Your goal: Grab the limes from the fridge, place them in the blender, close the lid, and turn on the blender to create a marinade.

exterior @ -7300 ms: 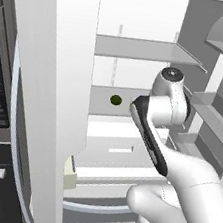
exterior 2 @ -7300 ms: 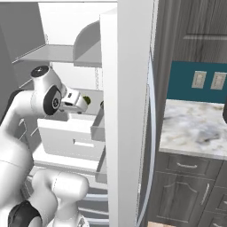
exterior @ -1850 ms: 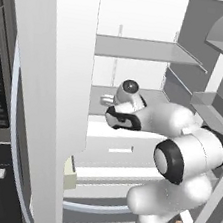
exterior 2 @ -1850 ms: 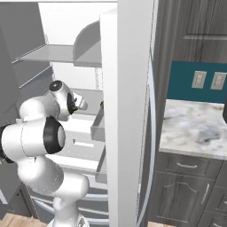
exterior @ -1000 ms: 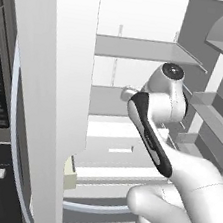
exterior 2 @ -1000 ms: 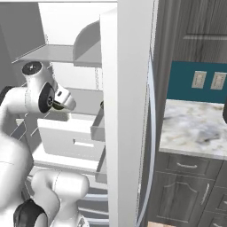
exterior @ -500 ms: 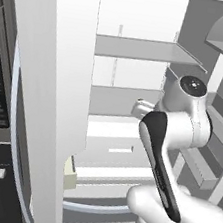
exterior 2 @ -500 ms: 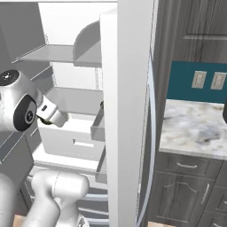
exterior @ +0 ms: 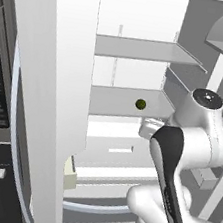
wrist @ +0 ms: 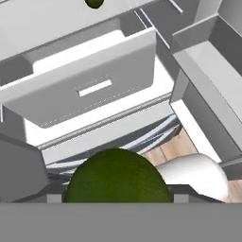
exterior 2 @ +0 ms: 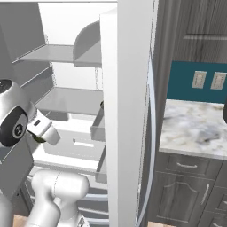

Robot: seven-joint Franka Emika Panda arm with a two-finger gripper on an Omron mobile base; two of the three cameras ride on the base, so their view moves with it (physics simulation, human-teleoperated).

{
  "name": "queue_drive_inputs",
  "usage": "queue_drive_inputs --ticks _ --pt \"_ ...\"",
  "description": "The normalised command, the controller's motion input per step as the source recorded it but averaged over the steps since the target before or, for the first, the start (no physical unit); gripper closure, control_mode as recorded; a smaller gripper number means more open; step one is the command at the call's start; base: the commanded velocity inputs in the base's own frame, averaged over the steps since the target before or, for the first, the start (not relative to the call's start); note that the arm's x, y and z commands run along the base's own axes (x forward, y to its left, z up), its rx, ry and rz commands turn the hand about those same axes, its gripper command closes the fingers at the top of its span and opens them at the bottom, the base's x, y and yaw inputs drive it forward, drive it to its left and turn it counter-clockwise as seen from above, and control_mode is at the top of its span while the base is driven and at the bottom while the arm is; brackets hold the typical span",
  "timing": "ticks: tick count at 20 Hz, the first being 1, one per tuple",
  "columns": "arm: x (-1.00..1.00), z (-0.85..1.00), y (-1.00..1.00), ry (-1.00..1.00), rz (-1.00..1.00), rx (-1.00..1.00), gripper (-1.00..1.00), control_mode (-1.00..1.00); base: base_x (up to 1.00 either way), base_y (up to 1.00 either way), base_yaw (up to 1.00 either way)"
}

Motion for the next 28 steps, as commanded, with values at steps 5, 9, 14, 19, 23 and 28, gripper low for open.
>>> queue_drive_inputs --ticks 5,9,14,19,23,28 --pt "0.00 0.00 0.00 0.00 0.00 0.00 1.00 1.00 -1.00 0.02 0.00" --pt "0.00 0.00 0.00 0.00 0.00 0.00 1.00 1.00 -1.00 0.07 -0.02" --pt "0.00 0.00 0.00 0.00 0.00 0.00 1.00 1.00 -1.00 0.23 -0.06" --pt "0.00 0.00 0.00 0.00 0.00 0.00 1.00 1.00 -0.79 0.55 0.31" --pt "0.00 0.00 0.00 0.00 0.00 0.00 1.00 1.00 -0.34 0.38 0.74" --pt "0.00 0.00 0.00 0.00 0.00 0.00 1.00 1.00 -0.33 0.30 0.78"
